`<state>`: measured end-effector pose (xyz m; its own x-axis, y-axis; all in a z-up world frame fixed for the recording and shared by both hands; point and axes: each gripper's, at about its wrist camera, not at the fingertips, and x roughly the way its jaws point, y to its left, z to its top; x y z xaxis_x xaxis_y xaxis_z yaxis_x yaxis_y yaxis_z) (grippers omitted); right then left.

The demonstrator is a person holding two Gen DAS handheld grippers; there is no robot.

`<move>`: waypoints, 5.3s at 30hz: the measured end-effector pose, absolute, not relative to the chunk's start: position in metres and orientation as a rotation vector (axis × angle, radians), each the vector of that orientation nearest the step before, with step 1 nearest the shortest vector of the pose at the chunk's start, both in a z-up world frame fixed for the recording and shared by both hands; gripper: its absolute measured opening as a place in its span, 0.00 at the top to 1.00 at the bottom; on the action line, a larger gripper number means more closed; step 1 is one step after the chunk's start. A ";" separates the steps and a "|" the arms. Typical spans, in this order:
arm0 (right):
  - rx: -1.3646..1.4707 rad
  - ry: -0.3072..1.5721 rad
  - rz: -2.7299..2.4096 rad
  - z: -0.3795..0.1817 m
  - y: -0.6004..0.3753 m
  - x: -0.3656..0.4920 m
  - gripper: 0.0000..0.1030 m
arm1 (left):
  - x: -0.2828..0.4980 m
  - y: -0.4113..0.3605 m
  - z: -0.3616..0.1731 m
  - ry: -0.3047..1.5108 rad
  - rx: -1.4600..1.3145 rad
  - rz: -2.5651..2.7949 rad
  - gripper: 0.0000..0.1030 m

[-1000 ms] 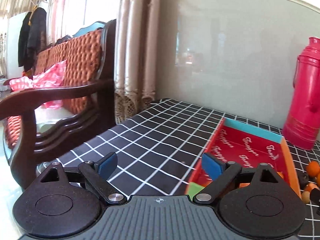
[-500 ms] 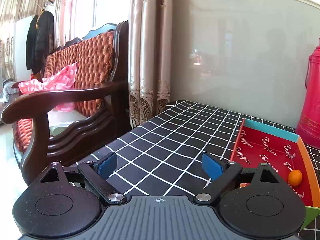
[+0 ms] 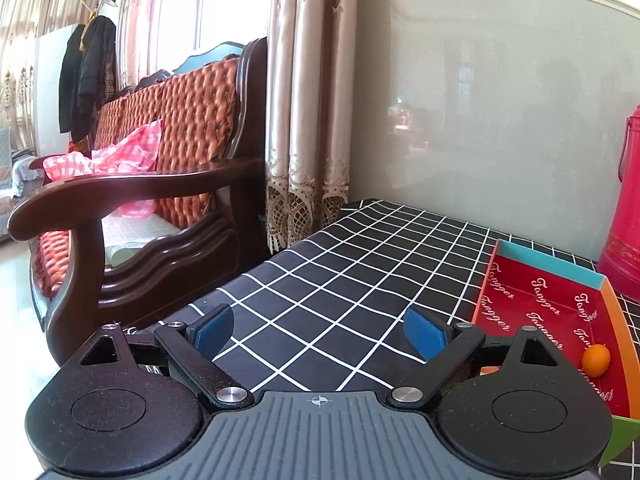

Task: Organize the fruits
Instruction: 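Carry the tangerine over the box and open the right tool, then reach the left tool to another carrot chunk and grasp it, then drop the carrot chunk into the box with the left tool while the right tool reaches toward a dark chestnut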

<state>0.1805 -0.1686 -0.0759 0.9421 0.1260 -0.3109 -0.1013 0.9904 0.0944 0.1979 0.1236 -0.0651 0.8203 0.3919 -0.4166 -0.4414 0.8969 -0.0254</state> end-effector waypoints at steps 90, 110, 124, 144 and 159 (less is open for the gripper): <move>0.219 0.191 -0.771 -0.064 -0.384 0.078 0.06 | 0.264 -0.171 -0.109 0.558 0.131 -0.211 0.66; 0.164 0.243 -0.677 -0.068 -0.353 0.100 0.06 | 0.232 -0.105 -0.067 0.335 0.113 -0.011 0.66; 0.130 0.293 -0.519 -0.069 -0.312 0.127 0.06 | 0.262 -0.024 -0.078 0.567 -0.030 0.137 0.62; 0.115 0.475 -0.284 -0.093 -0.284 0.190 0.30 | 0.225 0.068 -0.053 0.425 -0.094 0.329 0.03; 0.264 0.554 -0.337 -0.111 -0.305 0.218 0.53 | 0.220 0.126 -0.059 0.433 -0.164 0.420 0.03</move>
<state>0.2177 -0.3048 -0.1113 0.7983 -0.2402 -0.5523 0.3807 0.9119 0.1536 0.2200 0.1258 -0.0594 0.8239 0.3587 -0.4388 -0.4274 0.9017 -0.0656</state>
